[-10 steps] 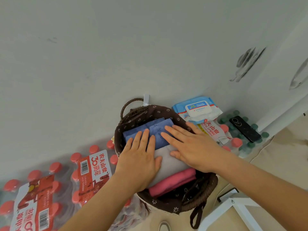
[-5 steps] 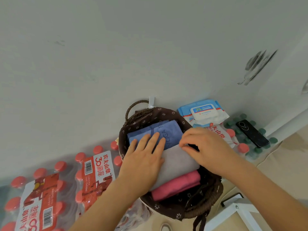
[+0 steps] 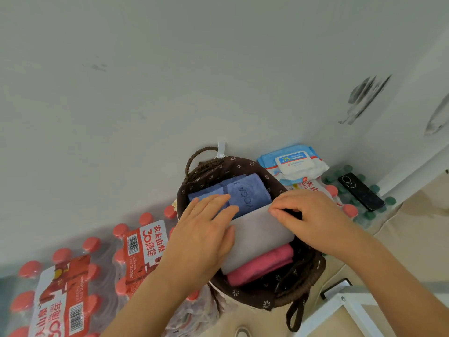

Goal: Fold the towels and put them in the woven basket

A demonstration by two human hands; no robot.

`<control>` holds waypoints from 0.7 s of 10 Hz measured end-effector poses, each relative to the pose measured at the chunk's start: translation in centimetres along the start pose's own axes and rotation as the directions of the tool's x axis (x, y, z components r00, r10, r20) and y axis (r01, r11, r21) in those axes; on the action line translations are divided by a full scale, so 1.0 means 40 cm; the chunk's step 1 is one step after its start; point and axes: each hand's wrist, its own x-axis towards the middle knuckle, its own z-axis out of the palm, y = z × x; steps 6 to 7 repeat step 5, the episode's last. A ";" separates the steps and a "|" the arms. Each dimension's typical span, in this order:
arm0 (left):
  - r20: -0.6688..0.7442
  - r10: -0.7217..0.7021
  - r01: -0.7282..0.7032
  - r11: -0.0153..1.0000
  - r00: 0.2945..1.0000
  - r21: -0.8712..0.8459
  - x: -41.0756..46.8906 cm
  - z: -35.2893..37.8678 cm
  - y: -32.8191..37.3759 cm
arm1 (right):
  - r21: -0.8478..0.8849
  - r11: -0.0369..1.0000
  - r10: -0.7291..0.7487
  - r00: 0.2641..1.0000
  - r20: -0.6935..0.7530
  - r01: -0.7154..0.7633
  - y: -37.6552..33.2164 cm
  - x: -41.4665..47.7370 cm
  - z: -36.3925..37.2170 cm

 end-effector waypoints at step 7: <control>-0.244 -0.067 -0.044 0.905 0.968 -0.422 -0.255 -0.146 -0.048 | 0.195 0.937 0.343 0.877 -0.337 -0.291 -0.185 -0.152 0.015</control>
